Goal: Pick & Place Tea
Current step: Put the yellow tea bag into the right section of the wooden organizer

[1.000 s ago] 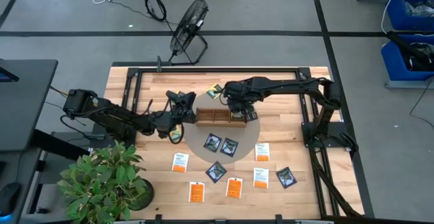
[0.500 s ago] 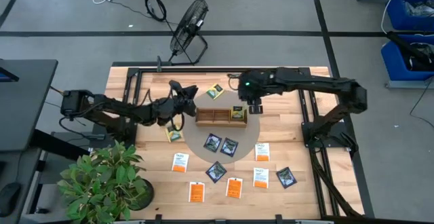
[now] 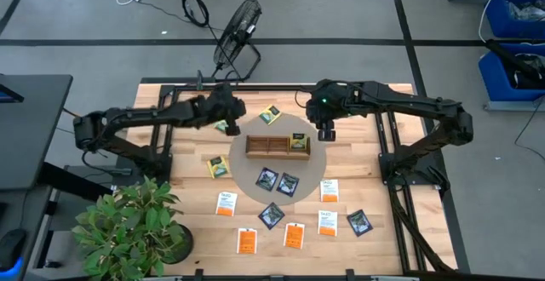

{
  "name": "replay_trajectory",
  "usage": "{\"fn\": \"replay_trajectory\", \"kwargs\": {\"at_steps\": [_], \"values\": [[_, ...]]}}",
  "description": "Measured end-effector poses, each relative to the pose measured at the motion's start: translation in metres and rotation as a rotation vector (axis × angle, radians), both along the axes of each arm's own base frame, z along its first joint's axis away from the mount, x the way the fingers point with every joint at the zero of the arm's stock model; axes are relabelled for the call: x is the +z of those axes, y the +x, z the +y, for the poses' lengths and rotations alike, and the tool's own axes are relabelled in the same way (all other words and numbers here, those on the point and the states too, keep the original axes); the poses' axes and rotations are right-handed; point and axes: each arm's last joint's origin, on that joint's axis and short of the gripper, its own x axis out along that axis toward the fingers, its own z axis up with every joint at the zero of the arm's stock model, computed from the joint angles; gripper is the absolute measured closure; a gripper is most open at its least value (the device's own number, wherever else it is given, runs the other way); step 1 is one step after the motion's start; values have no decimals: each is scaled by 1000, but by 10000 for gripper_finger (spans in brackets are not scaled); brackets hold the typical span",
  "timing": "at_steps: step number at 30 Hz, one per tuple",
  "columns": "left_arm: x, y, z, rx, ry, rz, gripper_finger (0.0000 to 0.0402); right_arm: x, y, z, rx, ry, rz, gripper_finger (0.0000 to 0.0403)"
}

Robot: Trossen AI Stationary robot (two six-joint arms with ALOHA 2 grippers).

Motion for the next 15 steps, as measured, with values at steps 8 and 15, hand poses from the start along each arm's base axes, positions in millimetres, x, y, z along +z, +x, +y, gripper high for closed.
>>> {"fn": "replay_trajectory", "kwargs": {"at_steps": [8, 15], "values": [[-6, -16, 20, 74, -121, 85, 291, 0, -1, -6, 28, 4, 1, 209], [-25, -19, 35, 149, -192, 152, 227, 0, -1, -7, 47, 43, -16, 209]]}}
